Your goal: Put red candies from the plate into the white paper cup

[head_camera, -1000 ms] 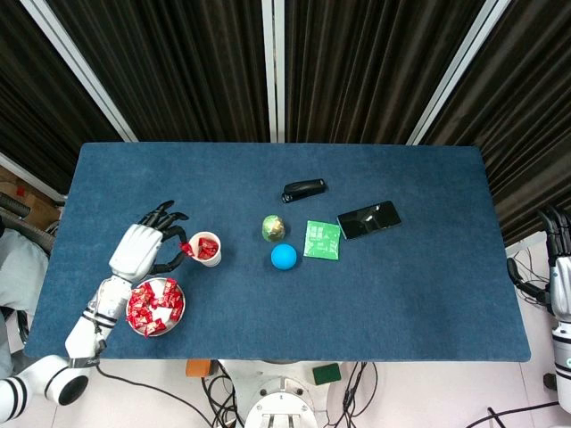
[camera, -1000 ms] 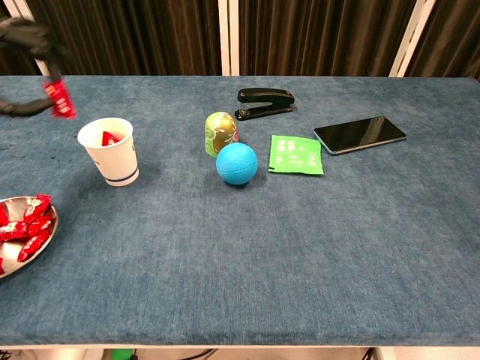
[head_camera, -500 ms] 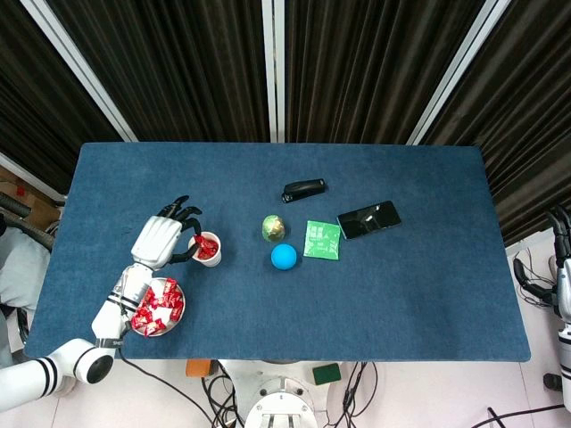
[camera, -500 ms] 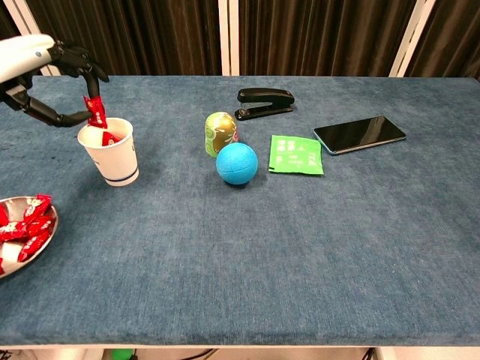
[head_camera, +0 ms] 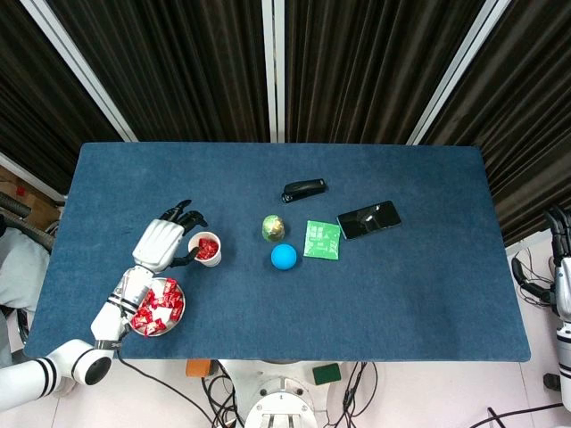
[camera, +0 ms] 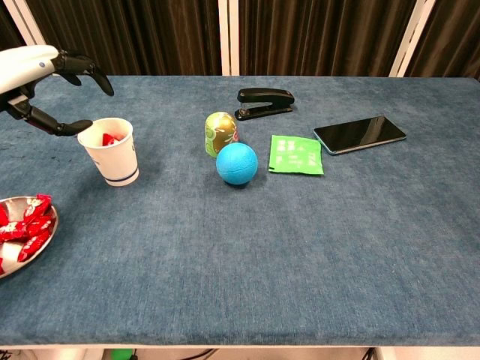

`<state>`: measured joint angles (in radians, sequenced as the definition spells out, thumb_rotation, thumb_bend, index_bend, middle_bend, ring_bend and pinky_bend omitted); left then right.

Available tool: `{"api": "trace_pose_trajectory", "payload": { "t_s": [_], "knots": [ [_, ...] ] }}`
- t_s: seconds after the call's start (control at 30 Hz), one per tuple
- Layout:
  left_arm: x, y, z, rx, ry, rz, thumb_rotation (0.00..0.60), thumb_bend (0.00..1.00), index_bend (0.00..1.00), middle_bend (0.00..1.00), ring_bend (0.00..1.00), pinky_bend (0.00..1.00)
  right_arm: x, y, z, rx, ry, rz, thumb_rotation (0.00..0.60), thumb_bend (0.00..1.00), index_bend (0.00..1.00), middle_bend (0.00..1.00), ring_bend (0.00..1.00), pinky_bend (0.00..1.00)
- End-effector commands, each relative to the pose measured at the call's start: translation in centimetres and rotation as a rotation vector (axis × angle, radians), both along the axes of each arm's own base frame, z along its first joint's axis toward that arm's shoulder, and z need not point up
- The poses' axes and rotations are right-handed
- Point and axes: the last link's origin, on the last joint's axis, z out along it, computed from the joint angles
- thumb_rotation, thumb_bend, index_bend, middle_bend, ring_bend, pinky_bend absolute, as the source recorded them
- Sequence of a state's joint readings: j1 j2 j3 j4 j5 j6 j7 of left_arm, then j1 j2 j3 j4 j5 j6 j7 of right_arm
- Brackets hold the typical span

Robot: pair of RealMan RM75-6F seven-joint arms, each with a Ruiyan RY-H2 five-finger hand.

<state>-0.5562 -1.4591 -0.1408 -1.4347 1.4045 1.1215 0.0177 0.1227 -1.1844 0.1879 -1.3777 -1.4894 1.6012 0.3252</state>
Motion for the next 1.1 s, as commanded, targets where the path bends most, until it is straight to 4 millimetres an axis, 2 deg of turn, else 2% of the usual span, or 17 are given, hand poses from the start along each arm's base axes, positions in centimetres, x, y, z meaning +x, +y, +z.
{"api": "trace_pose_trajectory", "payload": {
  "t_s": [0.03, 0.13, 0.37, 0.53, 0.8, 1.1],
  "knots": [
    [0.0, -0.7, 0.6, 0.006, 0.001, -0.009, 0.6, 0.32, 0.3, 0.25, 0.06, 0.21, 0.1, 0.0, 0.0, -0.001, 0.0, 0.005, 0.6, 0.35, 0.0, 0.0, 0.0, 0.0],
    [-0.5, -2.3, 1.8, 0.021, 0.011, -0.014, 0.6, 0.32, 0.34, 0.25, 0.06, 0.21, 0.2, 0.0, 0.2, -0.007, -0.001, 0.01, 0.6, 0.35, 0.0, 0.0, 0.0, 0.0],
    [-4.5, -7.6, 3.8, -0.057, 0.049, 0.12, 0.6, 0.32, 0.38, 0.25, 0.06, 0.21, 0.1, -0.1, 0.4, -0.01, -0.005, 0.006, 0.6, 0.35, 0.0, 0.0, 0.0, 0.0],
    [-6.1, -10.1, 4.4, -0.036, 0.074, 0.15, 0.6, 0.31, 0.38, 0.25, 0.06, 0.21, 0.2, -0.3, 0.0, 0.0, -0.009, 0.011, 0.6, 0.35, 0.0, 0.0, 0.0, 0.0],
    [-8.5, -12.5, 3.7, -0.027, 0.141, 0.213, 0.6, 0.32, 0.38, 0.23, 0.06, 0.21, 0.2, -0.3, -0.3, 0.007, -0.004, 0.013, 0.6, 0.35, 0.0, 0.0, 0.0, 0.0],
    [-9.9, -13.1, 3.0, -0.047, 0.146, 0.269, 0.6, 0.32, 0.39, 0.22, 0.06, 0.21, 0.1, -0.1, -0.3, 0.008, -0.002, 0.008, 0.6, 0.35, 0.0, 0.0, 0.0, 0.0]
  ]
}}
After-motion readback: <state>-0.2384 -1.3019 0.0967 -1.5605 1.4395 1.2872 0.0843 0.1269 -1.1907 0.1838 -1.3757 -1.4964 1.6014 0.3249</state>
